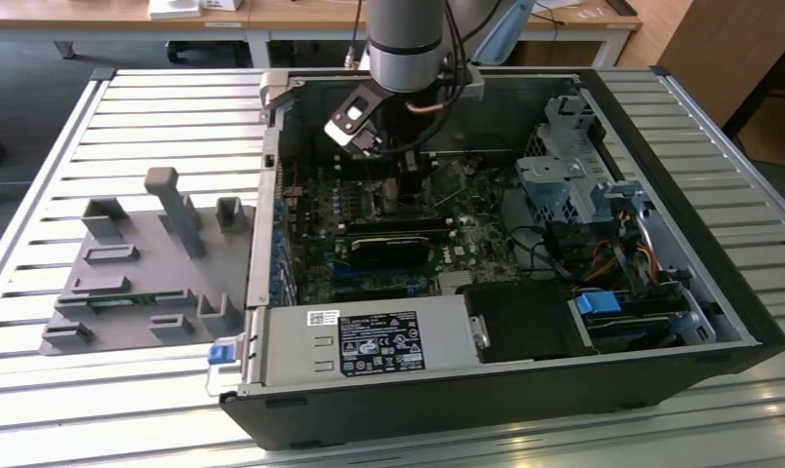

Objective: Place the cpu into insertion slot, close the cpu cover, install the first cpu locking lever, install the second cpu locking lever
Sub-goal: 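Place the cpu into insertion slot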

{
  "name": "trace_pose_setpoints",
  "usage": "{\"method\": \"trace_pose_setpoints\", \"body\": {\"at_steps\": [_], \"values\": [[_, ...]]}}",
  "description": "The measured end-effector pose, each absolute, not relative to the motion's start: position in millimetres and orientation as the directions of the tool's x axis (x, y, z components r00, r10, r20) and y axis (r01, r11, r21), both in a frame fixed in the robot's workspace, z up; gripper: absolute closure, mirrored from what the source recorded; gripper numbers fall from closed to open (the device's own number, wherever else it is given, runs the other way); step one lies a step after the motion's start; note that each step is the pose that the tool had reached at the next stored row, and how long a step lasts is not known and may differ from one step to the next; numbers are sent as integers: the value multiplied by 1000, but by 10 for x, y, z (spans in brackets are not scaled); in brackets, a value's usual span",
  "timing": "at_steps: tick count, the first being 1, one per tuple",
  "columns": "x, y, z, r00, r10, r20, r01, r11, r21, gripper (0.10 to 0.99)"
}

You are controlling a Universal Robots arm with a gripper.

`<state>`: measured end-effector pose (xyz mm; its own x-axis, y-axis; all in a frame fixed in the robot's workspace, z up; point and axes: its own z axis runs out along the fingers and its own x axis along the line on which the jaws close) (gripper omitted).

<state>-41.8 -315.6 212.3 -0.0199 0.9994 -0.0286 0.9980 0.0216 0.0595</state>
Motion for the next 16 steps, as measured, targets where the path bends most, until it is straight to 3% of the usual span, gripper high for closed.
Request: {"method": "trace_pose_setpoints", "body": {"at_steps": [16], "values": [[-419,-3150,1982,-20,999,-29,998,21,58,545]]}}
